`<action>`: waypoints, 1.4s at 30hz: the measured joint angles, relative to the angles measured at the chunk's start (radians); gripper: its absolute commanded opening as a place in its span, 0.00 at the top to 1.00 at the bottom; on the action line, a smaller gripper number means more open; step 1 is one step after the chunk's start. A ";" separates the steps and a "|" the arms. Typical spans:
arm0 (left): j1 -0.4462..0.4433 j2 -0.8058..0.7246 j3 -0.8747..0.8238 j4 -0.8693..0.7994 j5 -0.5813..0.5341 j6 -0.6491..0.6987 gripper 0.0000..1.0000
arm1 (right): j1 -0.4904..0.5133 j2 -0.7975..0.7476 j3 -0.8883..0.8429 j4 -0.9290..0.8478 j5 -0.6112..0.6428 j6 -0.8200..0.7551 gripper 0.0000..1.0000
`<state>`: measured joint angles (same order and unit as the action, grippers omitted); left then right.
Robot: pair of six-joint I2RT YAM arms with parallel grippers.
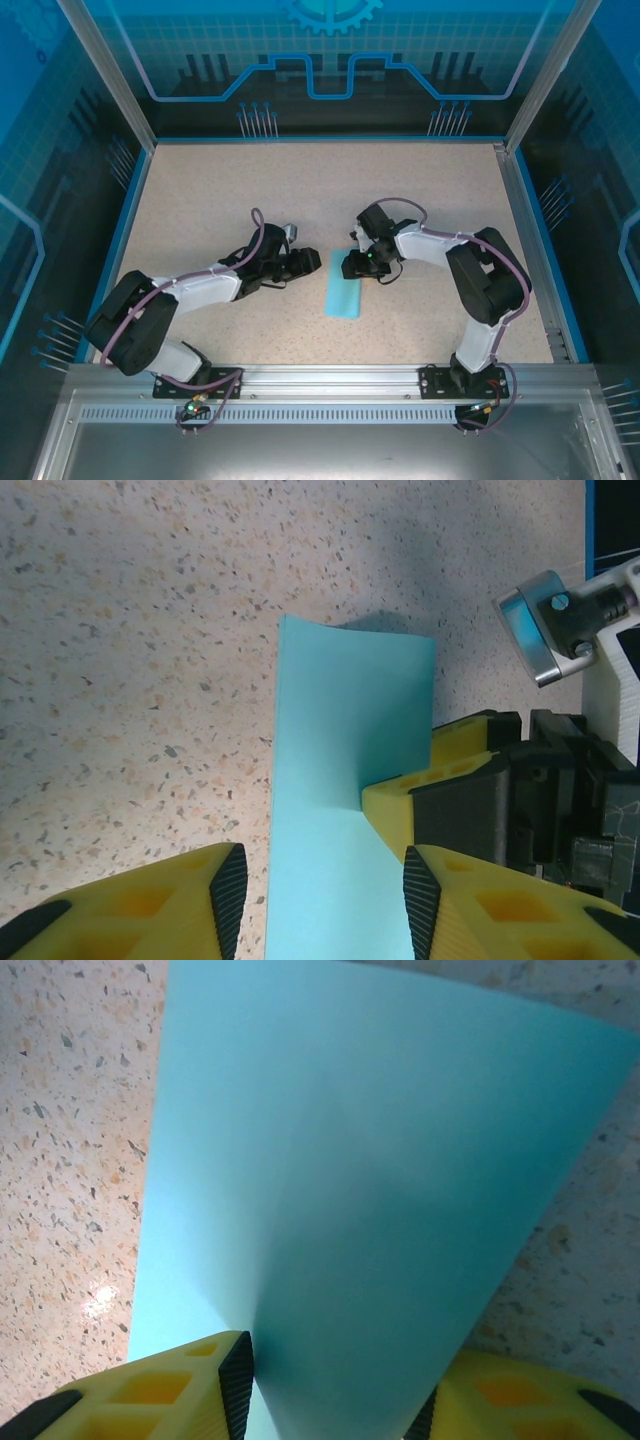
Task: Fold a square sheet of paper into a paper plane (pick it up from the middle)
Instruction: Fold the square sheet of paper in half at the center of the table, then hold the square sheet of paper at the center of the table.
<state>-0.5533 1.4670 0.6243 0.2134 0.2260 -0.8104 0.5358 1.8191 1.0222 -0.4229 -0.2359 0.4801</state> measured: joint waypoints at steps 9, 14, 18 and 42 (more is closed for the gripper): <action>-0.012 0.096 0.013 0.002 0.115 -0.001 0.58 | 0.000 0.007 0.007 -0.009 0.000 -0.015 0.55; -0.023 0.126 0.048 0.002 0.148 -0.002 0.62 | 0.000 0.012 0.014 -0.019 0.000 -0.018 0.55; -0.026 0.137 0.059 0.002 0.150 -0.002 0.64 | 0.000 0.014 0.019 -0.024 0.000 -0.023 0.55; -0.028 0.161 0.093 -0.042 0.157 0.004 0.69 | 0.000 0.032 0.044 -0.056 0.000 -0.029 0.52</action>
<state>-0.5812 1.6283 0.7177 0.1711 0.3832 -0.8066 0.5358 1.8511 1.0660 -0.4786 -0.2363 0.4507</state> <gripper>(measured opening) 0.310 0.471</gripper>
